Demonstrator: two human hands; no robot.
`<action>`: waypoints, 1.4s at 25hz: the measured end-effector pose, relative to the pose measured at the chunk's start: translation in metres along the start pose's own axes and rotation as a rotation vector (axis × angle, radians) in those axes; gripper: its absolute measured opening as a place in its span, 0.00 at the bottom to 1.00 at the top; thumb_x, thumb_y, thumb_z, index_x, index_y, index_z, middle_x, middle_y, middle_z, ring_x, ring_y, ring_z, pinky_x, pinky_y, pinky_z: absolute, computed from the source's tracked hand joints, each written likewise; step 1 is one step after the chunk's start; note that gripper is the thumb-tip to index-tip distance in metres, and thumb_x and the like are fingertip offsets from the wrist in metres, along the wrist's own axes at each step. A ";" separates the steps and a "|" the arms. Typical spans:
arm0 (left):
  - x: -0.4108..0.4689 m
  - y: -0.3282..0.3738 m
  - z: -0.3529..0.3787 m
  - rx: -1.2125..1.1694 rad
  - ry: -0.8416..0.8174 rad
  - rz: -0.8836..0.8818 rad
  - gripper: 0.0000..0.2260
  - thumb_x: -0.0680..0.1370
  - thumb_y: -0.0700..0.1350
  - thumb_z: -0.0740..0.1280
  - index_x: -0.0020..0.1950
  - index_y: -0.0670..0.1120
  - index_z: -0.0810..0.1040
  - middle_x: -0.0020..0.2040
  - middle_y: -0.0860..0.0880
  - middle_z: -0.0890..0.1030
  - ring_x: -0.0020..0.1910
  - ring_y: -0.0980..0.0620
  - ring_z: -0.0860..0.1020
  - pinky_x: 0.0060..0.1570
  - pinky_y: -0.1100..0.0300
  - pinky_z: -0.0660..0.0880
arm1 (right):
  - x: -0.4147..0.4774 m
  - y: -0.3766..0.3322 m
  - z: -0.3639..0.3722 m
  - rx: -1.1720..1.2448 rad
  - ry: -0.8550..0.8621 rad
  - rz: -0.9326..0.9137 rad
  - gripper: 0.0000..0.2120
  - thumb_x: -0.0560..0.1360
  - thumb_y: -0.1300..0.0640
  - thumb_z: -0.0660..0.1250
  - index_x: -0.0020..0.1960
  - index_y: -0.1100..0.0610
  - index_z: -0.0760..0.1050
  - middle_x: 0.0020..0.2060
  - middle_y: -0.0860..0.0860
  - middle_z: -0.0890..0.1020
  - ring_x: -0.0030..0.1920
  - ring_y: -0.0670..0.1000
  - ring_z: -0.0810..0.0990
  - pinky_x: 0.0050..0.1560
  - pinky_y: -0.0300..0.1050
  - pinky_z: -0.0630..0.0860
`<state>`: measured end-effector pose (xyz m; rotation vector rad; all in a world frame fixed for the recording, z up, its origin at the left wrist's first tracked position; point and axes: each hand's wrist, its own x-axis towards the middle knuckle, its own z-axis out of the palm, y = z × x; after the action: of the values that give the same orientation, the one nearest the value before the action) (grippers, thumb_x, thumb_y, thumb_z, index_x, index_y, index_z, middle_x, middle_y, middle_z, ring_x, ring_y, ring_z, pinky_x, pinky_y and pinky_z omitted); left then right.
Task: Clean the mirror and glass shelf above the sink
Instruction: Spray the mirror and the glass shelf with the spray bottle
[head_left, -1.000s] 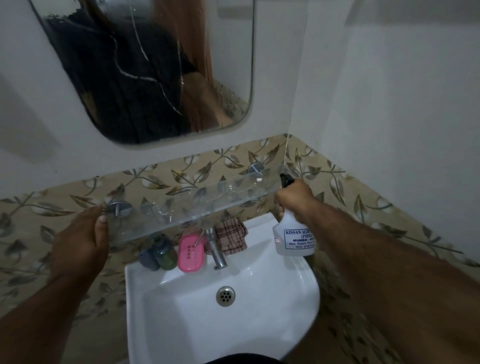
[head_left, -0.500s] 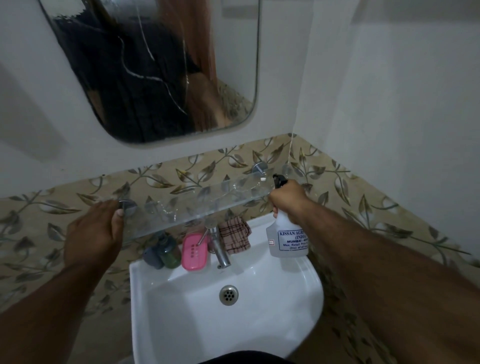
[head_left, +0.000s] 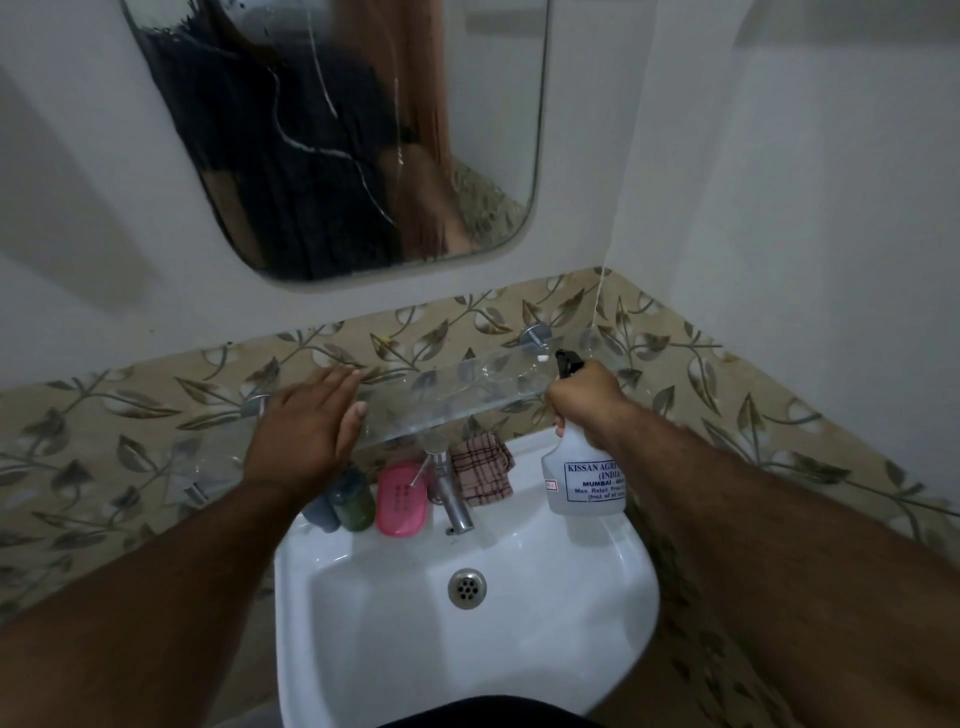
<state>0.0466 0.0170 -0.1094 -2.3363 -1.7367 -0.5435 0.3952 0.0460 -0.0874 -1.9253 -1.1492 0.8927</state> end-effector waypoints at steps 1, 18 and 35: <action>0.007 0.009 0.000 -0.014 -0.009 0.018 0.28 0.86 0.59 0.49 0.80 0.46 0.72 0.77 0.43 0.76 0.78 0.43 0.71 0.71 0.45 0.67 | -0.001 0.000 0.000 0.001 -0.002 0.000 0.10 0.74 0.74 0.66 0.41 0.62 0.78 0.31 0.56 0.78 0.26 0.54 0.77 0.28 0.45 0.75; 0.039 0.065 0.015 -0.090 -0.078 0.088 0.33 0.85 0.63 0.42 0.84 0.50 0.65 0.82 0.47 0.69 0.83 0.47 0.63 0.76 0.48 0.62 | -0.003 0.014 -0.011 0.034 -0.014 0.056 0.10 0.70 0.74 0.65 0.35 0.63 0.76 0.28 0.58 0.77 0.22 0.55 0.74 0.24 0.40 0.72; -0.001 0.028 0.029 0.040 -0.010 -0.044 0.30 0.86 0.62 0.48 0.83 0.48 0.66 0.82 0.46 0.69 0.84 0.45 0.62 0.75 0.45 0.61 | 0.024 0.112 0.056 0.211 0.032 -0.017 0.24 0.79 0.67 0.72 0.73 0.52 0.79 0.54 0.61 0.85 0.56 0.65 0.85 0.59 0.54 0.83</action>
<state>0.0780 0.0182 -0.1347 -2.2824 -1.7910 -0.4999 0.4038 0.0408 -0.2142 -1.7495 -1.0089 0.9322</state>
